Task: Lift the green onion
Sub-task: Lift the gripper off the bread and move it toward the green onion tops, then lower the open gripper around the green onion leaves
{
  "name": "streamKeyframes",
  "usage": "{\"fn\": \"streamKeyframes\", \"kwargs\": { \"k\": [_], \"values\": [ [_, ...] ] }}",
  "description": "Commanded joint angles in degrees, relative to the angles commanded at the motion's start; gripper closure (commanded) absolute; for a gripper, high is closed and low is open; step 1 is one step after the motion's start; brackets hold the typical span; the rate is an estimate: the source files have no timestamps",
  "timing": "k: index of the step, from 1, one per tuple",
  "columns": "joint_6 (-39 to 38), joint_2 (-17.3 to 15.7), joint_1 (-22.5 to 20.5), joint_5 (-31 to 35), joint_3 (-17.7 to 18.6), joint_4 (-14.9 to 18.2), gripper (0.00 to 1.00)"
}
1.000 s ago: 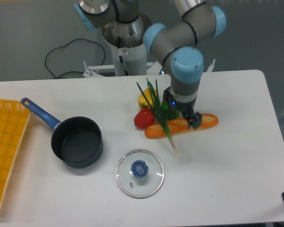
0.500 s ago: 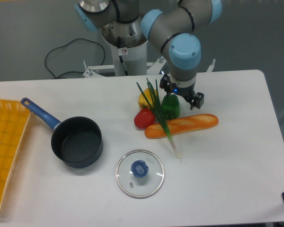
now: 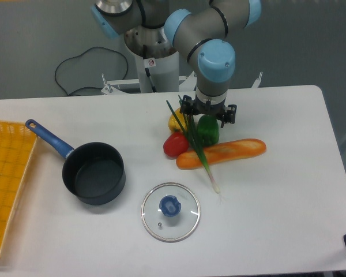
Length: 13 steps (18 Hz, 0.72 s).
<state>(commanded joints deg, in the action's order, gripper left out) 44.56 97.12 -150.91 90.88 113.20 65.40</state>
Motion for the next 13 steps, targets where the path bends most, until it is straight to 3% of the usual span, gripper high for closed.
{"fn": "streamKeyframes", "kwargs": {
  "k": [3,9,13],
  "values": [
    [-0.2,0.6,0.7,-0.3,0.5,-2.0,0.02],
    [-0.6,1.7,2.5,-0.1,0.5,-2.2,0.02],
    [-0.6,0.6,2.7,1.6,2.3,-1.8,0.02]
  ]
}}
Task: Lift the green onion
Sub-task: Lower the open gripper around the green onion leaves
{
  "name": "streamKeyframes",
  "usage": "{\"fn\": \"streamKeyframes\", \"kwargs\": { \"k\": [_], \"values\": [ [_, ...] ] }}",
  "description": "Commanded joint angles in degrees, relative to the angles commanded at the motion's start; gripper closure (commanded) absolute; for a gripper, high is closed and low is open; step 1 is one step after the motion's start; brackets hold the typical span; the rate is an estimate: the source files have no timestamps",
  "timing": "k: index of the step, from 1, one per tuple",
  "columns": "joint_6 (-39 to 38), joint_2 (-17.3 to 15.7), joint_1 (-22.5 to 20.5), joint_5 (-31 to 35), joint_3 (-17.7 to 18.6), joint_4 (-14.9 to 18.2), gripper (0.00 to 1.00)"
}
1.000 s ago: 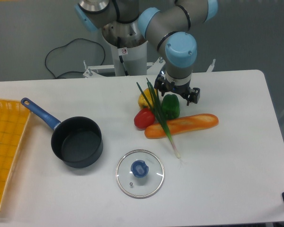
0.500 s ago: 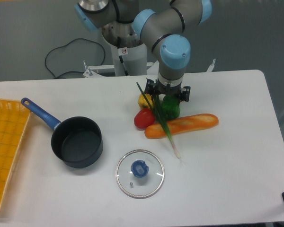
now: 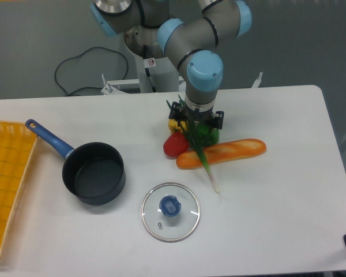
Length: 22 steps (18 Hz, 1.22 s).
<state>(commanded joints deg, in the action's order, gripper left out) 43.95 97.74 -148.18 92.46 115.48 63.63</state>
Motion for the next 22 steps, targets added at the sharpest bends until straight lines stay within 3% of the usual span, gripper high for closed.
{"fn": "streamKeyframes", "kwargs": {
  "k": [6,22],
  "values": [
    [0.2,-4.0,-0.1,0.4,3.7,0.2,0.02],
    [3.2,-4.0,3.7,3.8,4.6,-0.1,0.02]
  ]
}}
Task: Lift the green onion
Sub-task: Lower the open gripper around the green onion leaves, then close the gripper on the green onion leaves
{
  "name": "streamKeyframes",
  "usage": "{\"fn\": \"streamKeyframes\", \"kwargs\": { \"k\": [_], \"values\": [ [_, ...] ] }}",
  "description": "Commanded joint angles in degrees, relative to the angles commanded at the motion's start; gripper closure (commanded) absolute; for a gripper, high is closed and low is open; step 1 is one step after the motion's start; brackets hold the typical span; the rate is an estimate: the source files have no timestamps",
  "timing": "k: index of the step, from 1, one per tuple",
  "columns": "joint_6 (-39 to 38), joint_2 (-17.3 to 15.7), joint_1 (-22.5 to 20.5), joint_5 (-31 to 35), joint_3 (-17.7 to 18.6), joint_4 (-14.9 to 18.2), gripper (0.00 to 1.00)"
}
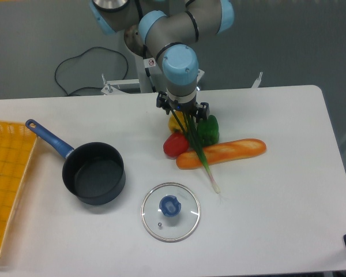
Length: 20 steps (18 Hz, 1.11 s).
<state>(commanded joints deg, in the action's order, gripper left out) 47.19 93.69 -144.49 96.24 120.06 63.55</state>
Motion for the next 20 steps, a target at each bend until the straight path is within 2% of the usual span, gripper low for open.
{"fn": "streamKeyframes", "kwargs": {
  "k": [7,20],
  "values": [
    [0.2,-0.5,0.8,1.7,1.0,-0.4,0.02],
    [0.1,0.3,3.6,5.5,0.6,-0.5,0.03]
  ]
}}
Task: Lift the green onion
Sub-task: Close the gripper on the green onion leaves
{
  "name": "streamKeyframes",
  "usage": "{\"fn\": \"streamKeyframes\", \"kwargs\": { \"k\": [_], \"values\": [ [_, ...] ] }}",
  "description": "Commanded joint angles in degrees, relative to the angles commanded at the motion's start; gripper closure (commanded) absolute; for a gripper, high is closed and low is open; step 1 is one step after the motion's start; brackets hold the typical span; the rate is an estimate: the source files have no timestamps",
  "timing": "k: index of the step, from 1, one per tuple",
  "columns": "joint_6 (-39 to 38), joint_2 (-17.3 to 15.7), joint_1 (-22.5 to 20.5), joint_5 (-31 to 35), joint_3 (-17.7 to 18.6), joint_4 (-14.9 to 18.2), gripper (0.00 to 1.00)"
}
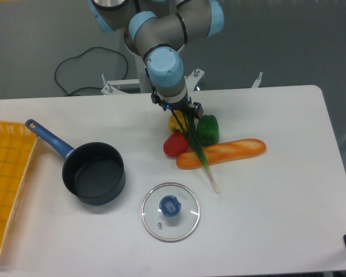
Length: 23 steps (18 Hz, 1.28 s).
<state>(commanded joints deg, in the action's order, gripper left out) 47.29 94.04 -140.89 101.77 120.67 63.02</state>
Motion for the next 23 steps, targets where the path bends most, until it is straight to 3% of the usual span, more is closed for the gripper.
{"fn": "streamKeyframes", "kwargs": {
  "k": [23],
  "values": [
    [-4.8,2.2,1.6,2.5,0.0,-1.9,0.03]
  ]
}}
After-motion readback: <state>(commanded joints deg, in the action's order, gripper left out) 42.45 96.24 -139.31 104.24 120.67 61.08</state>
